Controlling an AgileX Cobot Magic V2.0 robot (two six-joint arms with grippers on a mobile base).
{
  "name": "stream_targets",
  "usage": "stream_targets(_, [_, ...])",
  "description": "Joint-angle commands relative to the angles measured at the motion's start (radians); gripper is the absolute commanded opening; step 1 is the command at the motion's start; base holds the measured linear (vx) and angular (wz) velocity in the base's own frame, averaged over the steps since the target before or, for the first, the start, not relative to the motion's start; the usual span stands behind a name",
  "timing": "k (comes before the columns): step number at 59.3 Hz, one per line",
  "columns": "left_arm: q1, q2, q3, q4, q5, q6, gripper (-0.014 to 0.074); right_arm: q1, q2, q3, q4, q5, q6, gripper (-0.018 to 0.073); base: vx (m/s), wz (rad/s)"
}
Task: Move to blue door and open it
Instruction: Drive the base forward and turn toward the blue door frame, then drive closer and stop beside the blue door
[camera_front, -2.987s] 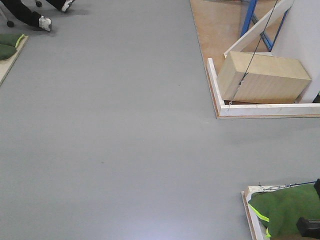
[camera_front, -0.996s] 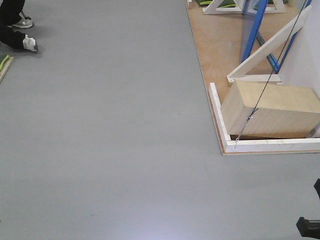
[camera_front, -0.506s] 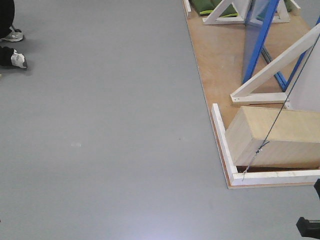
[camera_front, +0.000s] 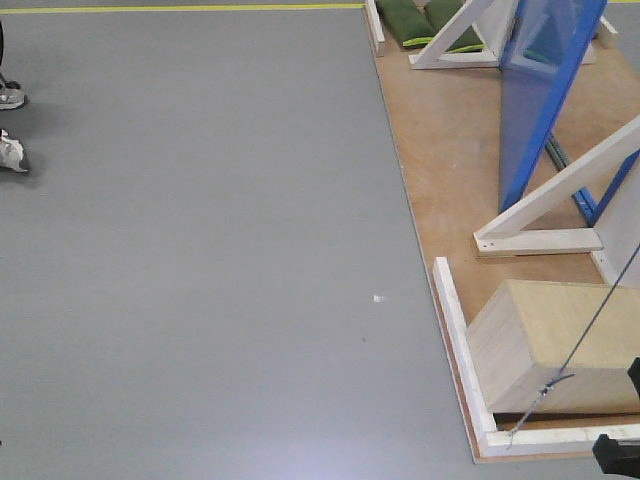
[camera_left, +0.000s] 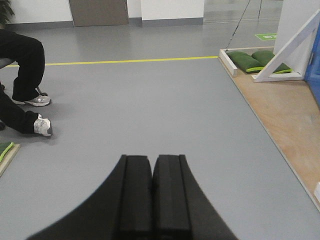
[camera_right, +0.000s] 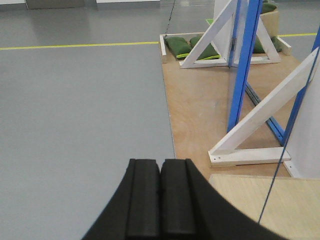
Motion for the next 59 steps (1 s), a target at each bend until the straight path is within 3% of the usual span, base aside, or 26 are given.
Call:
stream_targets(1, [-0.001,-0.016,-0.025,-0.002,-0.085,-0.007,0.0073,0.001,-0.017,-0.004,0.000,-0.086,-0.002,-0.0001,0.42,0.01])
stream_targets(59, [-0.001,-0.016,-0.025,-0.002,-0.085,-0.007,0.0073,-0.001,-0.016,-0.005,0.000,-0.086,-0.002,-0.0001,0.44,0.06])
